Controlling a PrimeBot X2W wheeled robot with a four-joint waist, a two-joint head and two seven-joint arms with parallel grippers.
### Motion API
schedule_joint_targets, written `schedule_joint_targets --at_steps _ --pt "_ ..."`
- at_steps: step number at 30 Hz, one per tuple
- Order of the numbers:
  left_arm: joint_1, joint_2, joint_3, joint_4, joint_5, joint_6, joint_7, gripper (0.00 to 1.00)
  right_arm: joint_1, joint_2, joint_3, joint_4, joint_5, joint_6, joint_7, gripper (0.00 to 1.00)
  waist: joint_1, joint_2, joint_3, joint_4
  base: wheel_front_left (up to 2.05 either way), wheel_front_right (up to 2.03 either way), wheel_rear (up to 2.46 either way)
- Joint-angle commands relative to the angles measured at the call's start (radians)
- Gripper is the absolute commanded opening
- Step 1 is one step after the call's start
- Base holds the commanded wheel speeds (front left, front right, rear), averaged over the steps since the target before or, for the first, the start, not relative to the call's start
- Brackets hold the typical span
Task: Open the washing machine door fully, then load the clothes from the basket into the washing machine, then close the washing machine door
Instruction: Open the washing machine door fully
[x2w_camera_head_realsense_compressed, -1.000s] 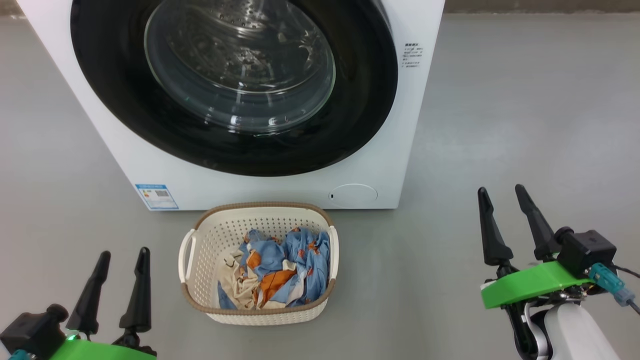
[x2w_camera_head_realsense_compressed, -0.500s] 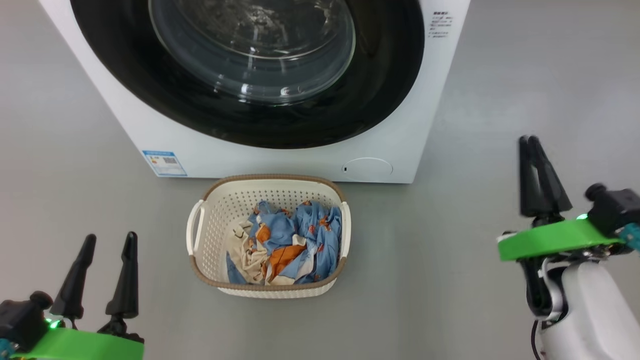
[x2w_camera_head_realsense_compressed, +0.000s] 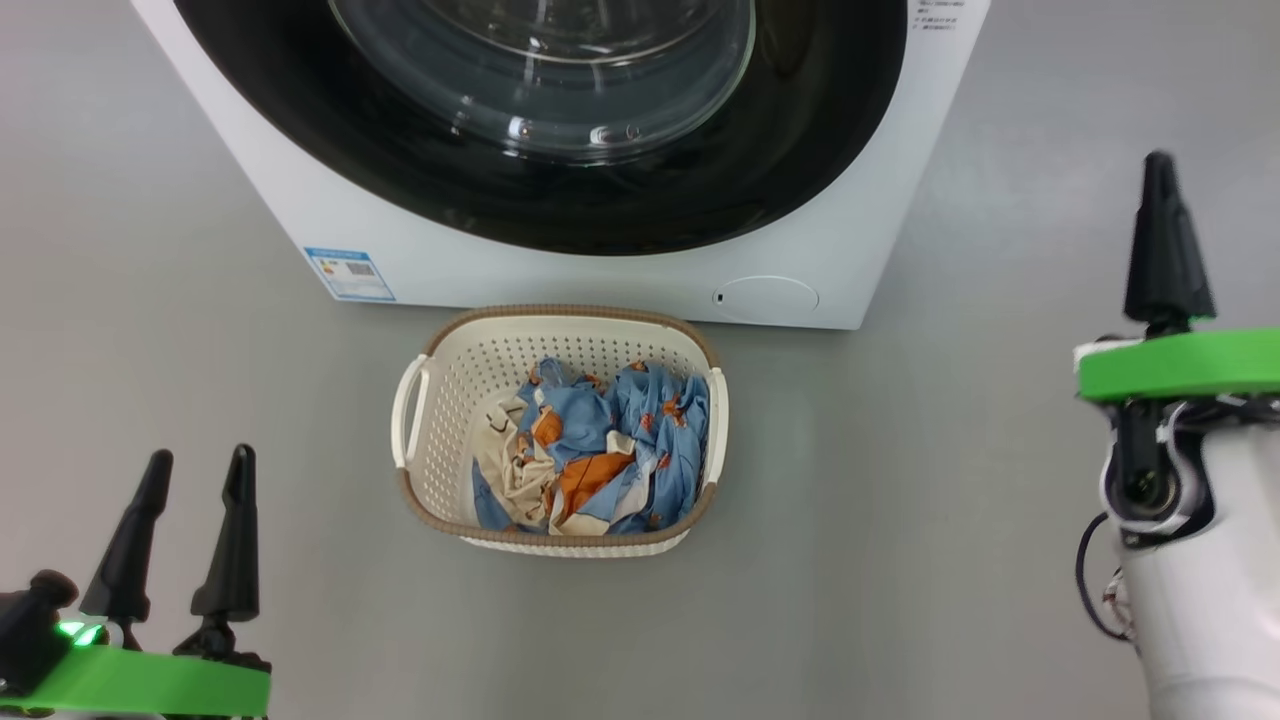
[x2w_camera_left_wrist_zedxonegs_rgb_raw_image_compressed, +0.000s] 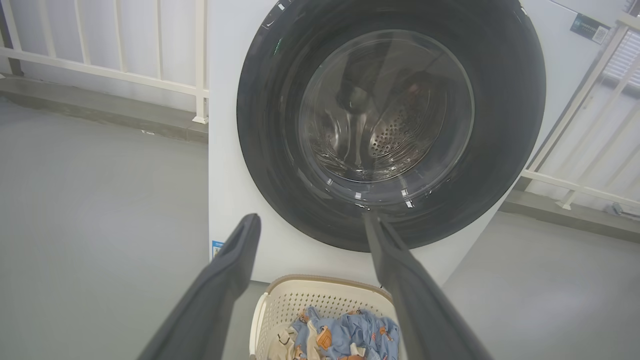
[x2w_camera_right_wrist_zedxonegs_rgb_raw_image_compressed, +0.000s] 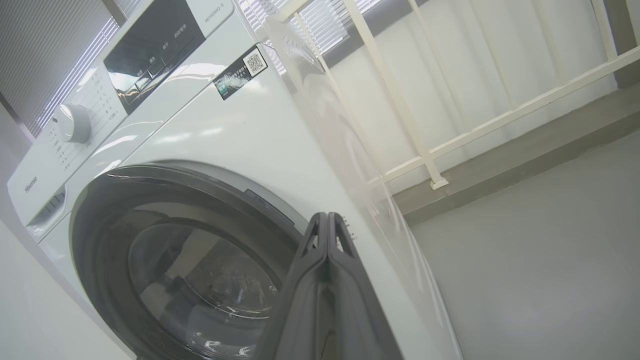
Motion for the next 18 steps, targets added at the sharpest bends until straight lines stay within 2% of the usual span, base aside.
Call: schedule_joint_targets --at_steps 1,7,11,18 --pt "-0.045 0.044 0.040 -0.033 -0.009 -0.005 -0.006 1.00 -0.052 -0.014 0.013 -0.021 0.048 0.006 0.004 0.00 0.0000 0.0000 0.018 0.009 0.00 0.00 0.00" --pt "-0.053 0.054 0.038 -0.042 -0.026 -0.005 -0.006 1.00 -0.111 -0.043 -0.003 -0.011 0.172 0.006 0.024 0.00 0.0000 0.0000 0.050 0.017 0.00 0.00 0.00" --pt "-0.059 0.065 0.042 -0.050 -0.040 -0.005 -0.006 1.00 -0.169 -0.068 -0.010 0.006 0.231 0.006 0.067 0.00 0.0000 0.0000 0.081 0.022 0.00 0.00 0.00" --pt "-0.079 0.084 0.049 -0.065 -0.067 -0.005 -0.006 1.00 -0.298 -0.073 -0.036 0.026 0.327 0.006 0.154 0.00 0.0000 0.0000 0.152 0.033 0.00 0.00 0.00"
